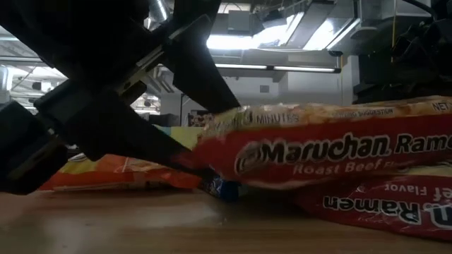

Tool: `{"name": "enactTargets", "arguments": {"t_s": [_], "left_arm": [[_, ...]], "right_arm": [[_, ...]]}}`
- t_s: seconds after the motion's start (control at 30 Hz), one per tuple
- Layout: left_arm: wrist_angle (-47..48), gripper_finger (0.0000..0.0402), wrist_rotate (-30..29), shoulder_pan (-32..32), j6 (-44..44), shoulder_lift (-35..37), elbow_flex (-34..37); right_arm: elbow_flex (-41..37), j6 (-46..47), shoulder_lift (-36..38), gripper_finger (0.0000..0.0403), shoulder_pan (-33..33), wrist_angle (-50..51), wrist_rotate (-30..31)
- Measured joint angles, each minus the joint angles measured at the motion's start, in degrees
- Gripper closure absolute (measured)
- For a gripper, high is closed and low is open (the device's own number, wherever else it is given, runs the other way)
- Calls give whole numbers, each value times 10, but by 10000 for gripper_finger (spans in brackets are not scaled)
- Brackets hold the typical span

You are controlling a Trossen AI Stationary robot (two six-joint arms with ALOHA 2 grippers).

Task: Sort Maruchan noodles
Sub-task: Put the red bag into the yellow bin

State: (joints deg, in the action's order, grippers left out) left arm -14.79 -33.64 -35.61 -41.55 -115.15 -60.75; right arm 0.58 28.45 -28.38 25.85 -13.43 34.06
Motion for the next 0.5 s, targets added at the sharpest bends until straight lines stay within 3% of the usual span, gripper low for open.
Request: {"name": "enactTargets", "arguments": {"t_s": [0.5], "left_arm": [[3, 395, -33, -12, 11, 3, 0]], "right_arm": [[0, 20, 0, 81, 0, 0, 17]]}}
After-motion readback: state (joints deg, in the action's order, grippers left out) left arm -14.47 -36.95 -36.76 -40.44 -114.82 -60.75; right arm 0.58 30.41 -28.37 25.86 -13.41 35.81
